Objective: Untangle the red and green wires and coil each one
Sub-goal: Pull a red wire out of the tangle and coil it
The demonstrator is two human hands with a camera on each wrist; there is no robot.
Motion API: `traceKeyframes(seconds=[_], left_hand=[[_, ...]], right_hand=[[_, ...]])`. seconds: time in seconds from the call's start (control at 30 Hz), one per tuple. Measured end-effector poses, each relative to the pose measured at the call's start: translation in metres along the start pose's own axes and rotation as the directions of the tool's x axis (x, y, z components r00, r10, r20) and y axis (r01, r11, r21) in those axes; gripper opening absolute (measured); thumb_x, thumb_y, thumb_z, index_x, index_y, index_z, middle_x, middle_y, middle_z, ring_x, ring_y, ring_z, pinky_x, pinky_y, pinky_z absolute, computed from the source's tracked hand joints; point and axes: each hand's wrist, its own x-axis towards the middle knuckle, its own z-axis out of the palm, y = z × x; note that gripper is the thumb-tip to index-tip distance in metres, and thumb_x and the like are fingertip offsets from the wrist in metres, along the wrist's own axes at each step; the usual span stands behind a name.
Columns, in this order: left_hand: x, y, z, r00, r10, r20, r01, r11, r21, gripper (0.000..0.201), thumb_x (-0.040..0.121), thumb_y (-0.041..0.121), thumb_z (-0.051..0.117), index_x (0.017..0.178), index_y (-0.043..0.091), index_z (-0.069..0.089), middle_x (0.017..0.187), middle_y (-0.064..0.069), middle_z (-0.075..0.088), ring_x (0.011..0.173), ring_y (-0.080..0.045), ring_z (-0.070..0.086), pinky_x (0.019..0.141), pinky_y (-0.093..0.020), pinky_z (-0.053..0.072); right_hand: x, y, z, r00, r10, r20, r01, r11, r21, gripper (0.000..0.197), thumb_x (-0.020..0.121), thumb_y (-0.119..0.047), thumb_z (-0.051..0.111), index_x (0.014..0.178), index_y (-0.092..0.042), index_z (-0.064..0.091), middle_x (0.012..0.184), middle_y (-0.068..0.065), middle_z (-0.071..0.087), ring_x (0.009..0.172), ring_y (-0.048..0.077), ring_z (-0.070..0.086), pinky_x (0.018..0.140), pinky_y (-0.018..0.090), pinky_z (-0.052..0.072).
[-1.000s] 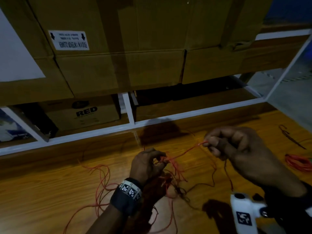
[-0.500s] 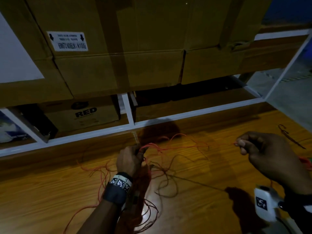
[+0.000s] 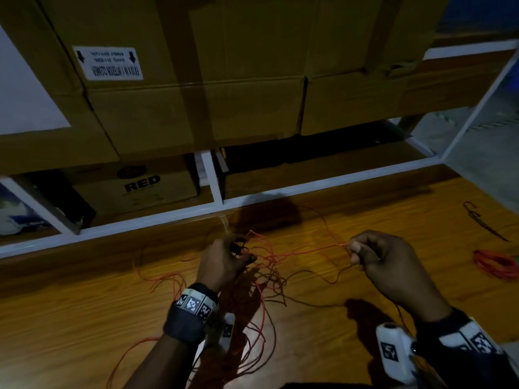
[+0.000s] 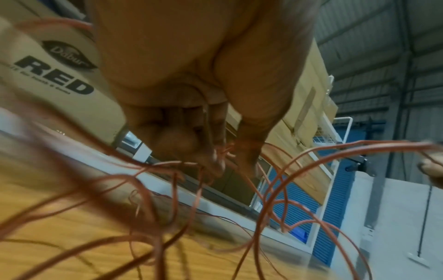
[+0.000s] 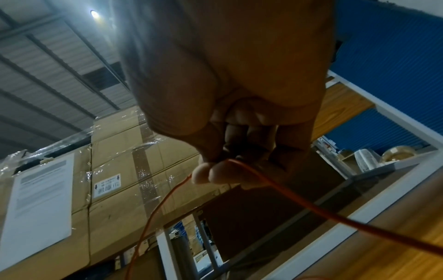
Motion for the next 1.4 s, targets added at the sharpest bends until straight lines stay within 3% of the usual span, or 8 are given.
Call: traceKeyframes(seconds=[0.17, 0.43, 0.6, 0.87, 1.13, 1.23, 1.33, 1.4], left_hand=[[-0.009, 0.001, -0.003, 0.995, 0.097, 0.037, -0.094, 0.993, -0.073, 0.060, 0.093, 0.038, 0.072, 0.146, 0.044, 0.044, 0.129, 0.017, 0.057, 0.094, -0.003, 0.067, 0.072, -0.031, 0.061], [-0.017, 0.039, 0.025, 0.918, 0.333, 0.217, -0.287, 0.933, -0.218, 0.043, 0.083, 0.043, 0.083, 0.124, 0.037, 0.070, 0.113, 0.018, 0.072, 0.104, 0.004, 0.065, 0.080, -0.032, 0.060], [-0.013, 0.044, 0.055, 0.930, 0.354, 0.102, -0.299, 0.886, -0.355, 0.005, 0.092, 0.023, 0.076, 0.097, 0.025, 0.075, 0.093, 0.009, 0.075, 0.089, -0.010, 0.072, 0.076, -0.045, 0.060], [-0.002, 0.034, 0.063, 0.949, 0.314, -0.024, -0.301, 0.885, -0.355, 0.018, 0.089, -0.001, 0.070, 0.091, 0.017, 0.065, 0.091, 0.003, 0.074, 0.088, -0.011, 0.072, 0.071, -0.033, 0.060], [0.012, 0.027, 0.038, 0.842, 0.487, -0.232, -0.531, 0.825, -0.194, 0.021, 0.084, 0.004, 0.080, 0.101, 0.015, 0.076, 0.105, 0.006, 0.074, 0.093, -0.004, 0.072, 0.071, -0.018, 0.058], [0.011, 0.028, 0.033, 0.826, 0.439, -0.353, -0.534, 0.809, -0.244, 0.020, 0.084, 0.003, 0.080, 0.101, 0.014, 0.077, 0.103, 0.007, 0.076, 0.092, -0.005, 0.073, 0.073, -0.020, 0.060], [0.006, 0.031, 0.031, 0.902, 0.170, -0.397, -0.369, 0.780, -0.505, 0.018, 0.086, -0.002, 0.077, 0.096, 0.013, 0.079, 0.094, 0.001, 0.079, 0.088, -0.015, 0.076, 0.074, -0.029, 0.063], [0.002, 0.031, 0.033, 0.924, 0.052, -0.378, -0.300, 0.712, -0.635, 0.014, 0.086, -0.004, 0.076, 0.093, 0.008, 0.078, 0.092, -0.005, 0.080, 0.086, -0.024, 0.077, 0.074, -0.036, 0.064]], right_hand=[[0.001, -0.005, 0.000, 1.000, 0.018, 0.024, -0.019, 0.997, 0.072, 0.027, 0.103, -0.024, 0.057, 0.079, -0.019, 0.068, 0.076, -0.011, 0.069, 0.069, 0.004, 0.066, 0.068, 0.044, 0.057], [0.007, -0.028, 0.003, 0.996, -0.025, 0.082, 0.015, 0.992, 0.123, 0.027, 0.104, -0.024, 0.056, 0.079, -0.024, 0.066, 0.074, -0.009, 0.069, 0.066, 0.007, 0.064, 0.060, 0.020, 0.051], [0.009, -0.045, -0.003, 0.989, -0.079, 0.129, 0.059, 0.987, 0.148, 0.023, 0.104, -0.028, 0.055, 0.086, -0.024, 0.068, 0.075, -0.009, 0.069, 0.069, 0.008, 0.064, 0.065, 0.029, 0.052], [-0.002, -0.073, -0.021, 0.963, -0.114, 0.243, 0.038, 0.954, 0.296, 0.024, 0.102, -0.022, 0.058, 0.087, -0.009, 0.071, 0.068, -0.001, 0.066, 0.060, 0.002, 0.057, 0.061, 0.013, 0.045], [-0.011, -0.071, -0.066, 0.979, -0.091, 0.184, 0.000, 0.896, 0.444, 0.022, 0.093, -0.022, 0.063, 0.077, -0.022, 0.078, 0.064, 0.006, 0.064, 0.055, 0.011, 0.054, 0.054, 0.024, 0.045], [-0.015, -0.066, -0.070, 0.936, -0.074, 0.344, -0.103, 0.877, 0.469, 0.025, 0.088, -0.042, 0.075, 0.083, -0.018, 0.079, 0.074, 0.011, 0.071, 0.062, 0.023, 0.062, 0.058, 0.029, 0.050], [-0.023, -0.062, -0.060, 0.828, -0.026, 0.561, -0.242, 0.885, 0.398, 0.031, 0.090, -0.047, 0.070, 0.099, -0.019, 0.080, 0.096, 0.009, 0.077, 0.088, 0.026, 0.074, 0.071, 0.037, 0.062], [-0.020, -0.056, -0.041, 0.856, 0.071, 0.511, -0.299, 0.876, 0.378, 0.036, 0.090, -0.044, 0.061, 0.104, -0.015, 0.079, 0.101, 0.003, 0.078, 0.095, 0.021, 0.074, 0.079, 0.047, 0.063]])
